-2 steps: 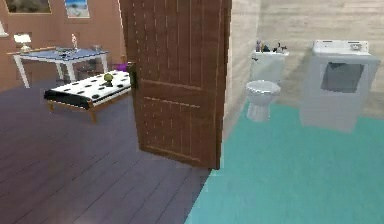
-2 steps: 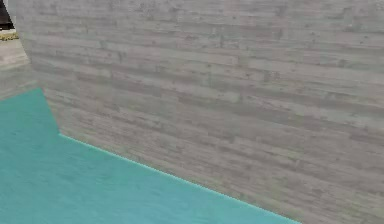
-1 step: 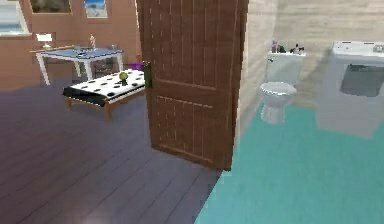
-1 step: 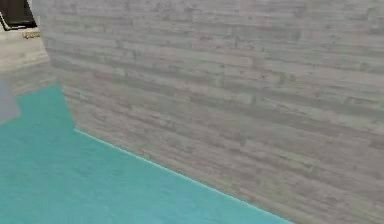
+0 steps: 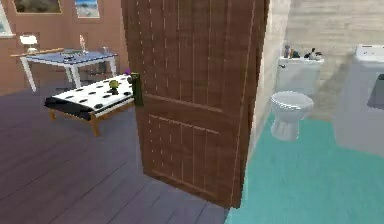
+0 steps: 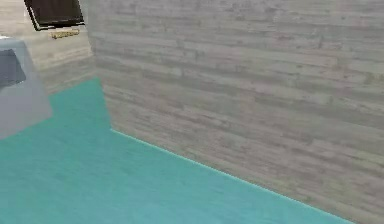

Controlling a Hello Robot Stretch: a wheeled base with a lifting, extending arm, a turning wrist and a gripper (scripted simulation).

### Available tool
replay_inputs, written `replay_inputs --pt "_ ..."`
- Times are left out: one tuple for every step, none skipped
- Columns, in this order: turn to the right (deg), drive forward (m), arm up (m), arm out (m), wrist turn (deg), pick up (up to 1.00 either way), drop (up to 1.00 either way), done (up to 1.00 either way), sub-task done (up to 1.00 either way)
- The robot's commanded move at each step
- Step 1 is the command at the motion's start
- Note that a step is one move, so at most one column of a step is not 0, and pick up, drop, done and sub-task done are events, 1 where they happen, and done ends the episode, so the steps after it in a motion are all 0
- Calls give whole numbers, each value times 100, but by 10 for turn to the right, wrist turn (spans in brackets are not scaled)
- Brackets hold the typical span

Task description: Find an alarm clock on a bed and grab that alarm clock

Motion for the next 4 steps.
replay_inputs --pt "-420 0 0 0 0 0 0 0 0" --pt "0 100 0 0 0 0 0 0 0" --pt "-60 0 0 0 0 0 0 0 0" --pt "0 50 0 0 0 0 0 0 0"
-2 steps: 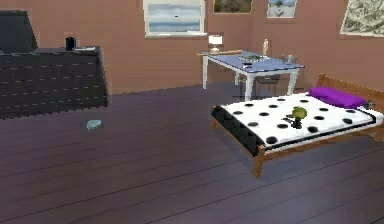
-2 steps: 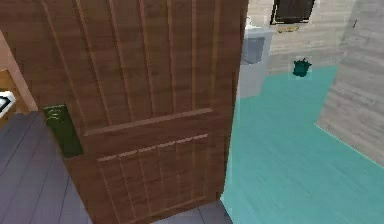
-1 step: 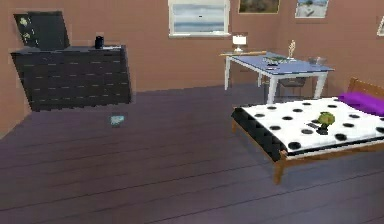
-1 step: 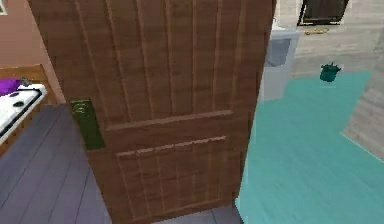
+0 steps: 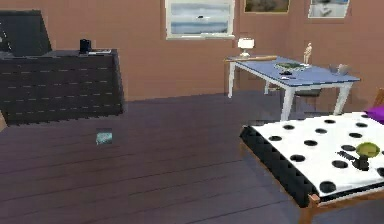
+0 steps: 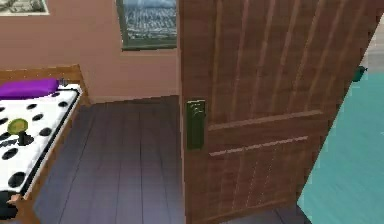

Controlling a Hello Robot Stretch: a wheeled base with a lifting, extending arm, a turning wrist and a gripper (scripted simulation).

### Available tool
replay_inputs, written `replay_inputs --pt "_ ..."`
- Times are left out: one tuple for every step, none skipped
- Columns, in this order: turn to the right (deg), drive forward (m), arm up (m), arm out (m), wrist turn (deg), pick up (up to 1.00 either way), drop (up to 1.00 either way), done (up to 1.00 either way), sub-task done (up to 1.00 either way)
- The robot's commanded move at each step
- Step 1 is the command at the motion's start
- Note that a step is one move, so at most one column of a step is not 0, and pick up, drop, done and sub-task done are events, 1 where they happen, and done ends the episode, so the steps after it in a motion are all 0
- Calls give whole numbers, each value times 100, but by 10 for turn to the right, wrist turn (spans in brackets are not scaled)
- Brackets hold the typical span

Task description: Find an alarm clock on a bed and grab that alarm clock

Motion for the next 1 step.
replay_inputs --pt "420 0 0 0 0 0 0 0 0"
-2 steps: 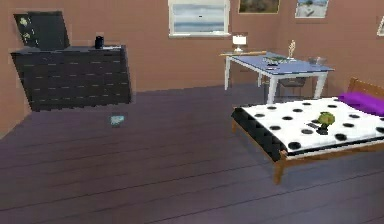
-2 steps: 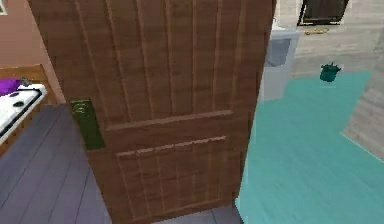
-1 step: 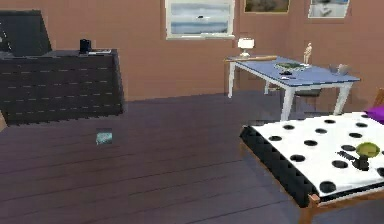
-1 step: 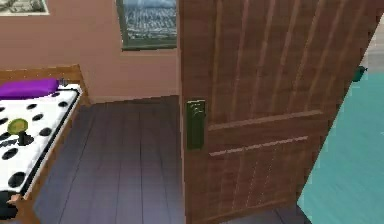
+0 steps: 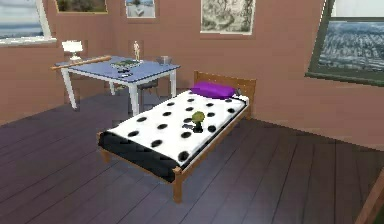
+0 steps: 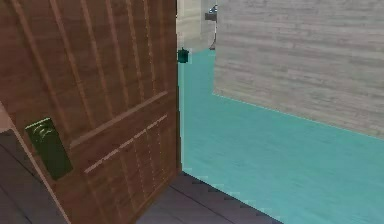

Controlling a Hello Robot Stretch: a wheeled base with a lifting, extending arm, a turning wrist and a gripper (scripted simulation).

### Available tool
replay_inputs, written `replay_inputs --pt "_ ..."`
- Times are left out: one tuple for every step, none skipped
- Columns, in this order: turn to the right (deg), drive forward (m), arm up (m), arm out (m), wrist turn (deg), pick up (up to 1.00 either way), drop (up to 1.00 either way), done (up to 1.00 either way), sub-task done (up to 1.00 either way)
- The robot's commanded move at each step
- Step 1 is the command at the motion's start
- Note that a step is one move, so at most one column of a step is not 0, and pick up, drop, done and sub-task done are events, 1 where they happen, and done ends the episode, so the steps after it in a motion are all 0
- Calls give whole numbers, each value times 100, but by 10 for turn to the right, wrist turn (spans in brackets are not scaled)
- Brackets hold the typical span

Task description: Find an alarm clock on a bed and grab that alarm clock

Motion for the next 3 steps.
replay_inputs --pt "0 40 0 0 0 0 0 0 0" --pt "300 0 0 0 0 0 0 0 0" --pt "30 0 0 0 0 0 0 0 0"
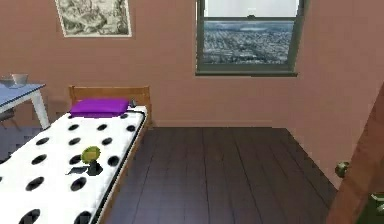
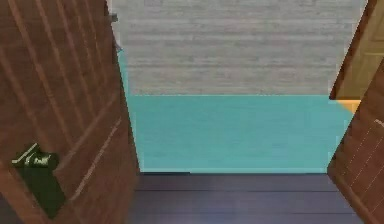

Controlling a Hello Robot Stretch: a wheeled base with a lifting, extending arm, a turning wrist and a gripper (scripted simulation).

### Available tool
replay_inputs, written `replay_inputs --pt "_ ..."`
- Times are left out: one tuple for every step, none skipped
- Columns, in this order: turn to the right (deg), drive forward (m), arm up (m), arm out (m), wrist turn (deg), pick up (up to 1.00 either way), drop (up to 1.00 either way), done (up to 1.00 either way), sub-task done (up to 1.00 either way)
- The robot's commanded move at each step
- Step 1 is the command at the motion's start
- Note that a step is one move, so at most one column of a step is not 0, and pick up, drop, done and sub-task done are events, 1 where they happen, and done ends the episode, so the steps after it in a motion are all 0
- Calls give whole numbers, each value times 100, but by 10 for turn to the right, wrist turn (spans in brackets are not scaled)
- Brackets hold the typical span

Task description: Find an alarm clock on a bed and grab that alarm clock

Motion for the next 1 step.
replay_inputs --pt "0 100 0 0 0 0 0 0 0"
